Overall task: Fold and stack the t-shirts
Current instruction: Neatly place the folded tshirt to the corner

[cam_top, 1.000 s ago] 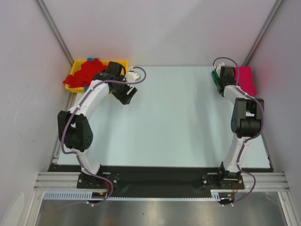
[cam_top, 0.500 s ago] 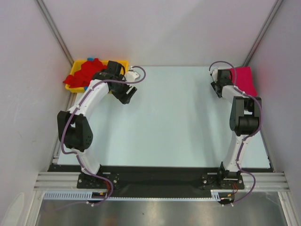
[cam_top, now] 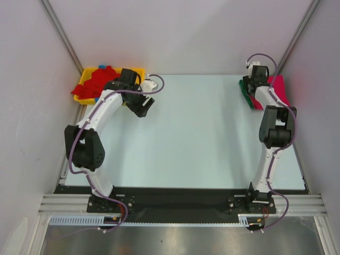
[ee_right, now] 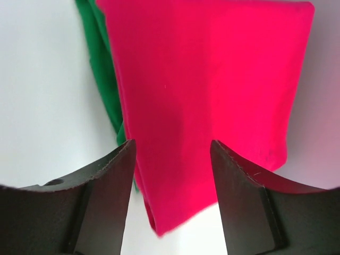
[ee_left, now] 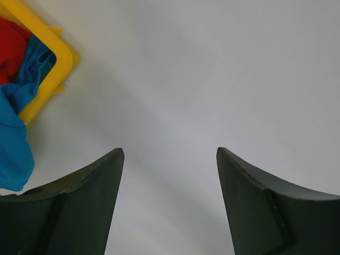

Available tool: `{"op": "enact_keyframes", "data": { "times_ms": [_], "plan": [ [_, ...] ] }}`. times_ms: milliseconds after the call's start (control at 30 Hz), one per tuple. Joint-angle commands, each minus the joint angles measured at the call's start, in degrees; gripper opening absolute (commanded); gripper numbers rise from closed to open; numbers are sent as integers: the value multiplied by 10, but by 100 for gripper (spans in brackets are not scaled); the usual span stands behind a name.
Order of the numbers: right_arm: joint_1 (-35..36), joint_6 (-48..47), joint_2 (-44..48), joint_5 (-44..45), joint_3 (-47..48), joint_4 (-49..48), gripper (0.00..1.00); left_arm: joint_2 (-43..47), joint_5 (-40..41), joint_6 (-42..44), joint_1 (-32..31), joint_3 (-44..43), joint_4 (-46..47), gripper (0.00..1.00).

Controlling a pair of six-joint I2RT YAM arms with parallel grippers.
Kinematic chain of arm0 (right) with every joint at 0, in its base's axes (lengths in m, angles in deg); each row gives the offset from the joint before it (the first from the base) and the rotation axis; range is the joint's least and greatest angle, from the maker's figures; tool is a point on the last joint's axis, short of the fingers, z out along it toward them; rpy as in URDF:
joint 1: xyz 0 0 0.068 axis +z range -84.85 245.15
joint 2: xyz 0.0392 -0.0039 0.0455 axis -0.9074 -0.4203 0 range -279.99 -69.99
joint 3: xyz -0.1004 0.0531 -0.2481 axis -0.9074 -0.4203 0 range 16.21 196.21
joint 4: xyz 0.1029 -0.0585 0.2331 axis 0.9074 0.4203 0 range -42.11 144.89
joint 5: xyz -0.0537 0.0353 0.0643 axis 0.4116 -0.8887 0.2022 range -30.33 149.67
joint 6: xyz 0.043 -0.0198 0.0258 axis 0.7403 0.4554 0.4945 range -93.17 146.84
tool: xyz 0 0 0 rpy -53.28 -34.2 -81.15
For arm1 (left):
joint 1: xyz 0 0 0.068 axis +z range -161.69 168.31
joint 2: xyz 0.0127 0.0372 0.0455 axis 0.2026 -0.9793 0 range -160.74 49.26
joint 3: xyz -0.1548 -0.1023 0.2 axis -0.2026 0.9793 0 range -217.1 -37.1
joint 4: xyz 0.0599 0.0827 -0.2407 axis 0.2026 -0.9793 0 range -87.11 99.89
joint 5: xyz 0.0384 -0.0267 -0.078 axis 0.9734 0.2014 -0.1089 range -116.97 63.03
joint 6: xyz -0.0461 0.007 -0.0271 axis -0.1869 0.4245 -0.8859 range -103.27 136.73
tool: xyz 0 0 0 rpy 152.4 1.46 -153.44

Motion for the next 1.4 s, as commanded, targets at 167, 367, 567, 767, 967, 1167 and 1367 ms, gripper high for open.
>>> {"op": "enact_keyframes", "data": {
  "times_ms": [167, 367, 567, 767, 967, 1167, 1367],
  "plan": [
    [25, -10, -97, 67, 74, 13, 51, 18, -12, 12, 5, -16, 1, 77],
    [40, -21, -163, 95, 130, 8, 39, 15, -10, 14, 5, -15, 1, 77],
    [43, -37, -223, 107, 231, 13, 17, 11, -5, 17, 6, -13, -1, 77],
    [45, -73, -262, 97, 293, 35, 14, 7, 0, 18, 9, -19, 0, 77],
    [64, -87, -189, 72, 199, -11, 19, 8, 3, 20, 9, -23, -2, 77],
    [58, -56, -105, 41, 154, -7, 58, 9, -4, 17, 9, -20, 1, 77],
    [-10, 83, 0, -55, 88, -26, 76, 13, -13, 12, 9, -15, 4, 77]
  ]
}}
